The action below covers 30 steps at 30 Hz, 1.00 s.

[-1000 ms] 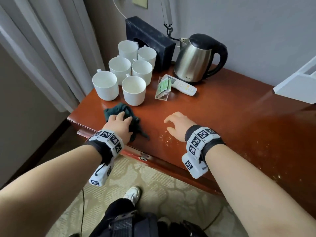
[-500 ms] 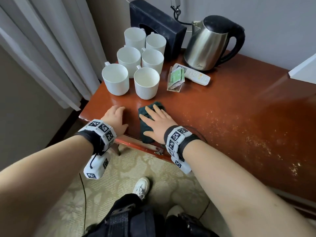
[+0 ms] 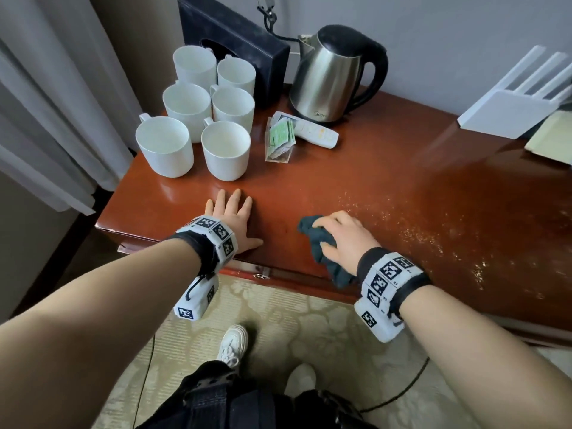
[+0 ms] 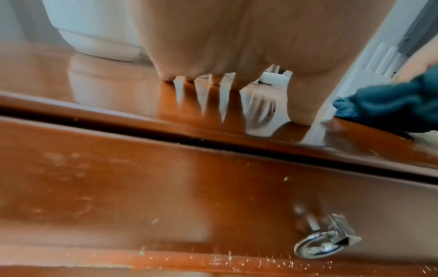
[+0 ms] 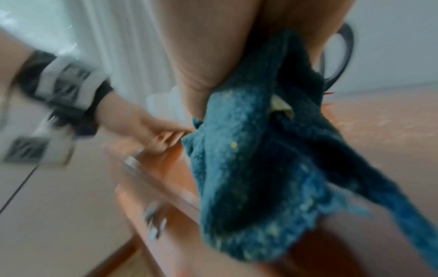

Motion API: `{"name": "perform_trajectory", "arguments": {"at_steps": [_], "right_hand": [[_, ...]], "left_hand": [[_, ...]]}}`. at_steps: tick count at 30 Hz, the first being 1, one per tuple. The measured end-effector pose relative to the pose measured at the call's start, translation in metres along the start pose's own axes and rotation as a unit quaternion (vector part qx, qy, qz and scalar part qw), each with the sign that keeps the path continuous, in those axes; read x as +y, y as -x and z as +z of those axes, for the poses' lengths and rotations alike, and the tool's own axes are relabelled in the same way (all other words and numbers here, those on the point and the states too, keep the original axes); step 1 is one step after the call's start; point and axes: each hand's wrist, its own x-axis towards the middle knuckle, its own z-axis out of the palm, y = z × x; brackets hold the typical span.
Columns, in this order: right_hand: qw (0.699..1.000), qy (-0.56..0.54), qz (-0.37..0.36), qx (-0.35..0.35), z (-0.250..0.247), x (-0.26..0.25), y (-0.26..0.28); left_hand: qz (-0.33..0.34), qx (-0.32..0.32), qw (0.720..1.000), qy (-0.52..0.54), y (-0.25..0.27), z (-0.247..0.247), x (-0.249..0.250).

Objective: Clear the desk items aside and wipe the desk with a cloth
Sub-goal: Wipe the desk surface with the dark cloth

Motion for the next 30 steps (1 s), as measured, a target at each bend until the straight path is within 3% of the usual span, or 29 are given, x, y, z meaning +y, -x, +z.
{"name": "perform_trajectory", "arguments": {"at_steps": [2, 4, 9, 16, 23, 28, 30], "right_hand": [[0.994, -0.048, 0.024, 0.096, -0.015, 0.003, -0.011], [0.990, -0.056, 0.010, 0.131, -0.021, -0.006, -0.034], [0.999, 0.032, -0.001, 0.012, 0.005, -0.036, -0.096], [0.999, 0.043, -0.002, 0.011, 0.017, -0.020, -0.101], [0.998, 0.015, 0.042, 0.045, 0.023, 0.002, -0.070], [0.999, 0.037, -0.021, 0.025, 0.031, 0.030, -0.013], [0.998, 0.047, -0.050, 0.001, 0.035, 0.051, 0.018]], "left_hand": [[0.009, 0.002, 1.000, 0.012, -0.003, 0.002, -0.004], [0.023, 0.015, 1.000, 0.015, -0.005, 0.007, -0.009], [0.031, 0.024, 0.999, 0.000, -0.007, 0.010, -0.011], [0.015, -0.009, 0.999, -0.040, -0.008, 0.008, -0.006], [-0.011, 0.003, 0.999, -0.038, -0.003, 0.009, 0.001], [-0.073, 0.027, 0.997, 0.005, 0.006, 0.018, 0.037], [-0.068, 0.029, 0.997, 0.017, 0.011, 0.028, 0.064]]}}
